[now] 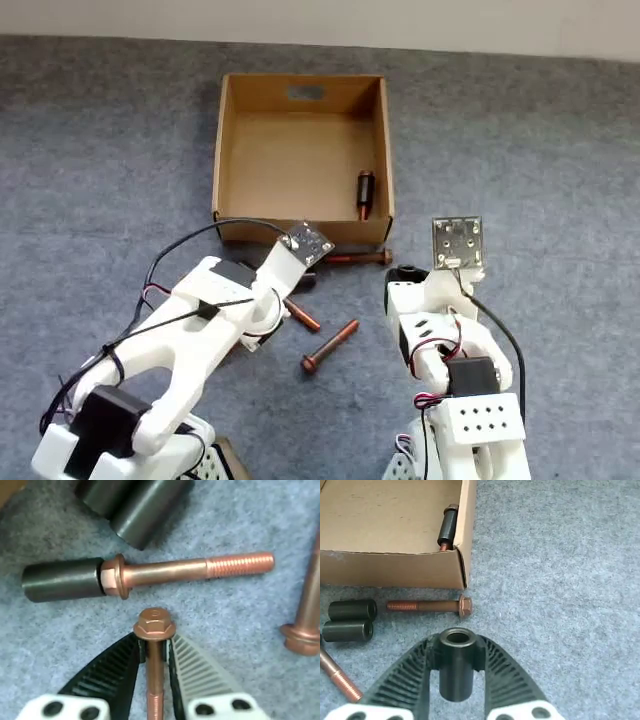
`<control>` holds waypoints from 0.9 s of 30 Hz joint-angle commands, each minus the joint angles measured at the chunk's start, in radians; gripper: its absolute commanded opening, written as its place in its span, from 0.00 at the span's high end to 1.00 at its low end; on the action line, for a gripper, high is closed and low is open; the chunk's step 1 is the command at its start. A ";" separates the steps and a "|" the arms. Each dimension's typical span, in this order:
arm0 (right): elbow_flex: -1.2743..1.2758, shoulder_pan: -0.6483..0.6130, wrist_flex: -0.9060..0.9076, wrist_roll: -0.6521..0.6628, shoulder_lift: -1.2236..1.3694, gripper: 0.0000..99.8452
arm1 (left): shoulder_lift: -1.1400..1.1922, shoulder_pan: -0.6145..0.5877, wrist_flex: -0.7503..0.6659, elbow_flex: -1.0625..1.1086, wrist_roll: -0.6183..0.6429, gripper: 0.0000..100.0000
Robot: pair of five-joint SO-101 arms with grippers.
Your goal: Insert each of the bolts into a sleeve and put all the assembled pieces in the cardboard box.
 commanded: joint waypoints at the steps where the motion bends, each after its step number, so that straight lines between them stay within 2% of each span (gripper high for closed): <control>1: -0.015 -0.002 -0.019 -0.011 -0.019 0.99 | -0.151 0.012 -0.020 0.031 0.003 0.99; 10: -0.036 -0.007 -0.018 -0.011 -0.041 0.99 | -0.757 0.010 -0.025 0.197 0.005 0.99; 16: -0.110 -0.027 0.074 -0.006 -0.274 0.99 | -1.030 -0.056 -0.064 0.148 0.041 0.99; 19: -0.113 -0.076 0.054 -0.005 -0.409 0.99 | -1.115 -0.093 -0.161 0.087 0.193 0.99; 23: -0.084 -0.140 -0.059 -0.005 -0.522 0.99 | -1.165 -0.090 -0.328 0.022 0.348 0.99; 27: 0.019 -0.176 -0.168 -0.005 -0.570 0.99 | -1.167 -0.042 -0.557 0.022 0.396 0.99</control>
